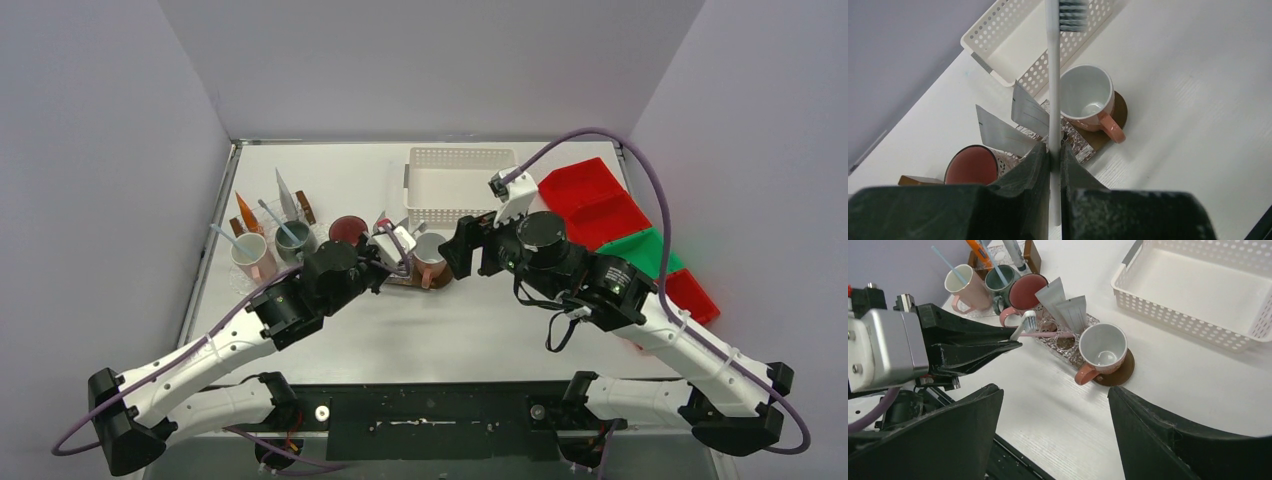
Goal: Prepare toiletry sets of a toothbrush and toothpaste on the tray
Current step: Pick up the toothbrush from the storage box.
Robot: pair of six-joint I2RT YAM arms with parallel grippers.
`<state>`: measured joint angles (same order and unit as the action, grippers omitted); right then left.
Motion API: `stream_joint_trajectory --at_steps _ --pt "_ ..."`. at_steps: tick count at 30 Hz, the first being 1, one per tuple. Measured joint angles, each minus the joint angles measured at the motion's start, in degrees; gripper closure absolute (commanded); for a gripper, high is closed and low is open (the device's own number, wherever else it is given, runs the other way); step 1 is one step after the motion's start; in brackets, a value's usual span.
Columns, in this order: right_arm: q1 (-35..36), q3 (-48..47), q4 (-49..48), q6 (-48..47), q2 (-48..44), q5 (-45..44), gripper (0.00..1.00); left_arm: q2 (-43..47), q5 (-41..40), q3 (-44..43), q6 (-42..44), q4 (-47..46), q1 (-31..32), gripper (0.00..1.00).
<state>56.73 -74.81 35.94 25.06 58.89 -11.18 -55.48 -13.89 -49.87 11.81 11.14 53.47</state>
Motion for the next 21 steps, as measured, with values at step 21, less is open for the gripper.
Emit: stream_joint_trajectory --at_steps 21 --pt "-9.2 -20.9 19.0 3.7 17.3 13.4 0.28 3.1 4.3 0.0 17.1 3.0 2.9 1.0"
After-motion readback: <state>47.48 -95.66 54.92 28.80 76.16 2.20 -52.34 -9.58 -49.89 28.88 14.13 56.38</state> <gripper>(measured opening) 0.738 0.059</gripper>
